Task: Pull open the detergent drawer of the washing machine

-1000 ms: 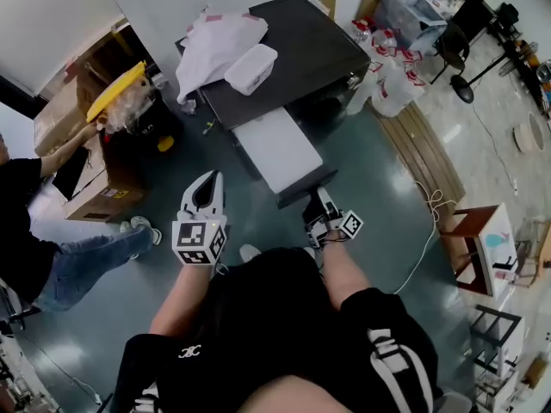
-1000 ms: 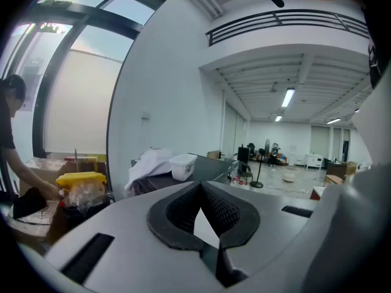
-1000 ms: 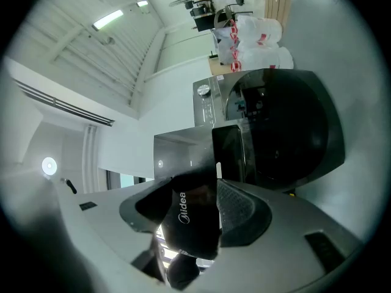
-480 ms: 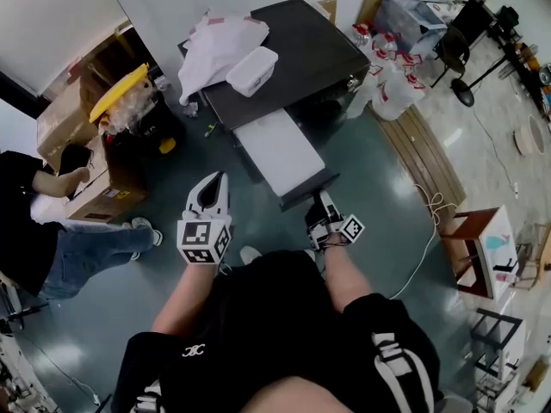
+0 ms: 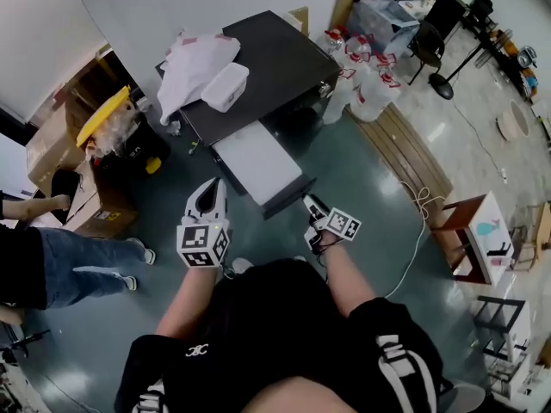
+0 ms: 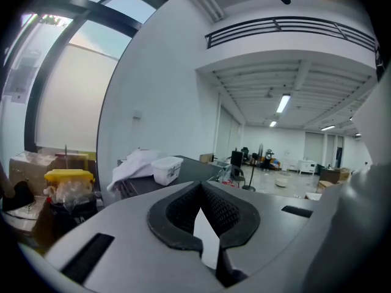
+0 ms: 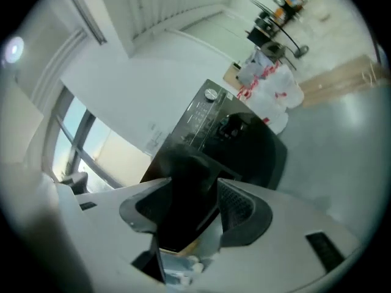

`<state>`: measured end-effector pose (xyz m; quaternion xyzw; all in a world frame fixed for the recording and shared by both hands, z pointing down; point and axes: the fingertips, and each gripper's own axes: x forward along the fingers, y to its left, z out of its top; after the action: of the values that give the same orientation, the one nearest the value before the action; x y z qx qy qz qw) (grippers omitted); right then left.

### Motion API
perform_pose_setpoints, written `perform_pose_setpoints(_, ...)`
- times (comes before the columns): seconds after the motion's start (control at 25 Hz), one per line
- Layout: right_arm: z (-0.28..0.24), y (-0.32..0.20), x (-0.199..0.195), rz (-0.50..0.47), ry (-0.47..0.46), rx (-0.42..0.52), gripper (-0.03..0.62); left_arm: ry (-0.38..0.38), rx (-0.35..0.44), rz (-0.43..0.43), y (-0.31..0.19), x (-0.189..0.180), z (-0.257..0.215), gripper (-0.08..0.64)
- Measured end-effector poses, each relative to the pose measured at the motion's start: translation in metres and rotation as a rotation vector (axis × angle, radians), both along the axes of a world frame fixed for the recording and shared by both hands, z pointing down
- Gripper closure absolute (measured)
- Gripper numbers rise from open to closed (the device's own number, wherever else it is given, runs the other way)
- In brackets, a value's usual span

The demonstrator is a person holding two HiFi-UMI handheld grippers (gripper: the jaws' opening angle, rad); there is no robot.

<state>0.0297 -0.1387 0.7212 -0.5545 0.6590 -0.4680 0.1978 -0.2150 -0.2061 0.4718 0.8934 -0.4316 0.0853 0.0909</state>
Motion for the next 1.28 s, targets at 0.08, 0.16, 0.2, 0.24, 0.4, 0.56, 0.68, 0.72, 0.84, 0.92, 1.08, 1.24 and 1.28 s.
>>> perform_pose_setpoints(0.08,-0.012,0.002,0.016,0.006,0.180,-0.027,0.362,0.007,0.003,0.011,-0.001,0.010,-0.003,0.558)
perform_pose_setpoints(0.16,-0.033,0.002,0.032,0.009,0.352,-0.028,0.362,0.016,0.004,0.021,-0.001,0.019,-0.004,0.558)
perform_pose_setpoints(0.2,-0.048,0.000,0.040,0.014,0.438,-0.018,0.364,0.021,0.004,0.025,-0.001,0.024,-0.005,0.558)
perform_pose_setpoints(0.24,-0.064,-0.002,0.048,0.024,0.523,-0.001,0.368,0.026,0.004,0.030,0.000,0.029,-0.006,0.558)
perform_pose_setpoints(0.4,-0.151,-0.014,0.074,0.098,0.812,0.122,0.408,0.041,0.010,0.047,-0.001,0.051,-0.012,0.558)
perform_pose_setpoints(0.56,-0.254,-0.013,0.081,0.212,1.031,0.286,0.591,0.054,0.029,0.060,0.000,0.070,-0.021,0.558)
perform_pose_setpoints(0.68,-0.302,-0.009,0.074,0.254,1.096,0.368,0.591,0.060,0.048,0.063,0.000,0.079,-0.027,0.558)
perform_pose_setpoints(0.72,-0.312,-0.008,0.071,0.260,1.102,0.389,0.591,0.063,0.052,0.063,0.000,0.081,-0.028,0.558)
perform_pose_setpoints(0.84,-0.323,-0.007,0.060,0.252,1.085,0.437,0.591,0.062,0.051,0.055,-0.001,0.082,-0.027,0.558)
perform_pose_setpoints(0.92,-0.323,-0.008,0.053,0.231,1.073,0.458,0.591,0.061,0.048,0.046,-0.003,0.082,-0.026,0.558)
perform_pose_setpoints(1.08,-0.317,-0.011,0.044,0.189,1.057,0.471,0.591,0.059,0.052,0.038,-0.004,0.084,-0.027,0.558)
perform_pose_setpoints(1.24,-0.314,-0.014,0.044,0.179,1.027,0.469,0.591,0.056,0.060,0.039,-0.005,0.086,-0.031,0.558)
perform_pose_setpoints(1.28,-0.314,-0.015,0.043,0.179,1.025,0.472,0.591,0.055,0.062,0.039,-0.005,0.086,-0.032,0.558)
